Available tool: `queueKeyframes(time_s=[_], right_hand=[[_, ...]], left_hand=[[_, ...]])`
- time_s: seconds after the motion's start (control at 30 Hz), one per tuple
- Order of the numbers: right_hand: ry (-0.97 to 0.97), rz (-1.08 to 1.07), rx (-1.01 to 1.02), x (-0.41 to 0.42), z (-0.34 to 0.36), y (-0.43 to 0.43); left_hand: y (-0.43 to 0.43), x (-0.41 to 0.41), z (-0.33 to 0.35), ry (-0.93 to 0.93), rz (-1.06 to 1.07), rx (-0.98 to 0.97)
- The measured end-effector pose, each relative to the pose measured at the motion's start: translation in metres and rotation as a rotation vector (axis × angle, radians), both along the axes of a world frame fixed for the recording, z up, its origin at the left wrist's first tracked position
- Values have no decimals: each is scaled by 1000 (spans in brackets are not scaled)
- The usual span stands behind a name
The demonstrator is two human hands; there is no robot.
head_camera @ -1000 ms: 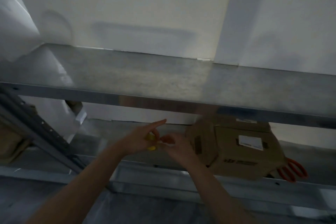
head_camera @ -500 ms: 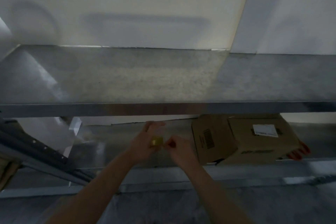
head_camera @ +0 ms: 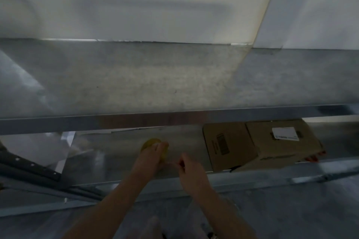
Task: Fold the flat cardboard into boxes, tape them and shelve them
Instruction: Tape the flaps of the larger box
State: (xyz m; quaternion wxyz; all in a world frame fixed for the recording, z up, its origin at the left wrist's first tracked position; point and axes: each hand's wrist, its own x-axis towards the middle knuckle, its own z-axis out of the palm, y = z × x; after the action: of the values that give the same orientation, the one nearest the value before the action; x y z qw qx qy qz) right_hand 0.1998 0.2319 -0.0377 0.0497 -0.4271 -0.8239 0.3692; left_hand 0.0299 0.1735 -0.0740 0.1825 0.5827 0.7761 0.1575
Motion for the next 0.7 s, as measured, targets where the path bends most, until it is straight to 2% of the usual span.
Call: queueKeyframes(time_s=[0.13,0.27,0.4,0.53,0.63,0.7], right_hand=[[-82,-117,-109,-2,-18,12],[-48,-193,-176,-2,-30,21],[-27,-266,-245,8,-40,22],[-154,-274,-168,6,-47,32],[-276,-251,-52,-2,-49,32],[-283,-248,-27,-3,-50,30]], left_hand=[[-6,-5,-22,-18,-23,-135],[3,-3,-24,178,44,-123],[20,-3,-23,244,37,-215],[16,-8,-31,255,-65,-249],[8,-18,-31,225,-150,-195],[5,-20,-27,194,-179,-146]])
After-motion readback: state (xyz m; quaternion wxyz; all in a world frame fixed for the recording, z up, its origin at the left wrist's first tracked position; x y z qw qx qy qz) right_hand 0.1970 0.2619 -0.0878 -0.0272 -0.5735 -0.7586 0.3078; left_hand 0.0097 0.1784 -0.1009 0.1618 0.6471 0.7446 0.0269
